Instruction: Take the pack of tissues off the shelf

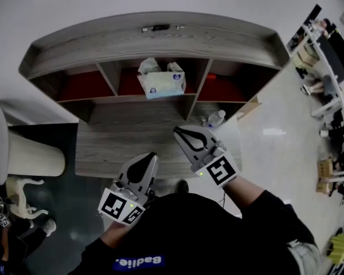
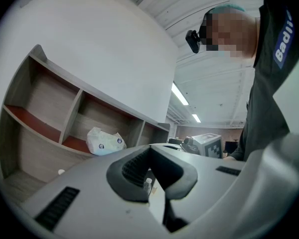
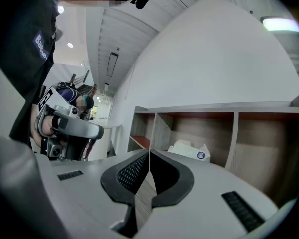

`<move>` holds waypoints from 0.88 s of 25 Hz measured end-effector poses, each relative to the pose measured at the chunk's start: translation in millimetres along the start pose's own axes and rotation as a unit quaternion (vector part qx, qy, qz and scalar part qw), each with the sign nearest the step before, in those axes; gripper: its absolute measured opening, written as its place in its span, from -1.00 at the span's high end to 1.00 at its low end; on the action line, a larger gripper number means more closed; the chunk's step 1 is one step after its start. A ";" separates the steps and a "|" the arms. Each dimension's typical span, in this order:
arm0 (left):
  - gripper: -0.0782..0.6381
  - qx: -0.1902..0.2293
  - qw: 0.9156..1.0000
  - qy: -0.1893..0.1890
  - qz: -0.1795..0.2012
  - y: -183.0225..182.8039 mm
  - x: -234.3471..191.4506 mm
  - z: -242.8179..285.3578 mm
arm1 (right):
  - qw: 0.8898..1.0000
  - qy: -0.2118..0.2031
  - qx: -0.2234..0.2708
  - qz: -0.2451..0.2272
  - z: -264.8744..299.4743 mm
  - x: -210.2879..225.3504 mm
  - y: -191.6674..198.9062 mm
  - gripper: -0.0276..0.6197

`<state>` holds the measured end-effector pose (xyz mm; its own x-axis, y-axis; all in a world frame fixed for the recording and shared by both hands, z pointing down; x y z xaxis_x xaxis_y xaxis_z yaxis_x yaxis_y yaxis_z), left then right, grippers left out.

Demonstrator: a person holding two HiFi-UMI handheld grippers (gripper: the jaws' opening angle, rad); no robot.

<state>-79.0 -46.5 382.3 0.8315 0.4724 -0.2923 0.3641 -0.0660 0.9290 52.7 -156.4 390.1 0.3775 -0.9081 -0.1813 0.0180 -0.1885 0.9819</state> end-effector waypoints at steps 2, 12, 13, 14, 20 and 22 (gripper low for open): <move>0.78 0.000 1.000 0.007 0.001 -3.1 -3.9 0.2 | 1.000 0.008 -0.002 -0.005 6.9 1.9 -0.4 0.82; 0.78 0.005 1.000 0.023 0.000 -12.2 -16.5 -7.6 | 0.998 0.007 -0.051 -0.038 38.2 -2.2 7.7 0.82; 0.78 0.005 1.000 0.024 0.000 -12.4 -17.6 -8.3 | 0.998 0.008 -0.054 -0.042 40.6 -0.7 7.6 0.82; 0.78 0.005 1.000 0.024 -0.001 -12.6 -18.9 -8.9 | 0.997 0.011 -0.055 -0.044 42.9 1.6 7.4 0.81; 0.78 0.004 1.000 0.026 -0.004 -14.6 -26.8 -15.2 | 0.994 0.024 -0.084 -0.073 57.0 16.8 11.2 0.58; 0.78 0.002 1.000 0.026 -0.005 -14.6 -29.2 -16.9 | 0.991 0.024 -0.093 -0.094 62.1 18.5 15.1 0.53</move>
<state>-115.7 -44.5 381.1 0.8055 0.5175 -0.2889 0.3740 -0.0656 0.9251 2.5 -199.3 398.2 0.3946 -0.8438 -0.3638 0.2607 -0.2768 0.9249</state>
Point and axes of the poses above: the fingertips, and each gripper's own axes: z forward along the fingers, x to its right, y out of its underside, the point moved 7 cm from there along -z, backward along the fingers, and after that the axes turned 9 degrees about x, right-handed, at the moved point
